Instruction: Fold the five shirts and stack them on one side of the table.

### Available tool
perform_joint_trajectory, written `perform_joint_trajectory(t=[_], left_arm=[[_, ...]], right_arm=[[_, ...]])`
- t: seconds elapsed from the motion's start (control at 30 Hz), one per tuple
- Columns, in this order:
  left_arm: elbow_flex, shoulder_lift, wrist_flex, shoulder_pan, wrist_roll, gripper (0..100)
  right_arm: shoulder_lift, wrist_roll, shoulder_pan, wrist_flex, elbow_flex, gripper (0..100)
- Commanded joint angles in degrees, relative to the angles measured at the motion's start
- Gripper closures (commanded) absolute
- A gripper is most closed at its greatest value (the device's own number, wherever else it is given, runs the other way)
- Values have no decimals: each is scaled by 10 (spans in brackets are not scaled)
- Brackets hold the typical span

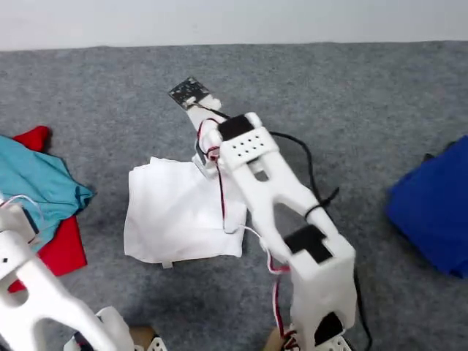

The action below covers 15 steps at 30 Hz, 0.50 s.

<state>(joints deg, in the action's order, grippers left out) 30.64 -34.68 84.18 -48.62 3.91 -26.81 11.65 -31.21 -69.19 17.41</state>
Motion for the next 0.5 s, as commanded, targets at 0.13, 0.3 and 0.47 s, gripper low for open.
perform_joint_trajectory(t=[0.13, 0.3, 0.47], left_arm=[[-5, -14, -37, -7, -1, 998], [-6, -13, -46, -6, -1, 998], [-5, -13, -46, 17, -4, 998]], right_arm=[[-116, 35, 37, -6, 99, 989], [-124, 38, 96, -15, 101, 989], [-102, 38, 96, -22, 102, 989]])
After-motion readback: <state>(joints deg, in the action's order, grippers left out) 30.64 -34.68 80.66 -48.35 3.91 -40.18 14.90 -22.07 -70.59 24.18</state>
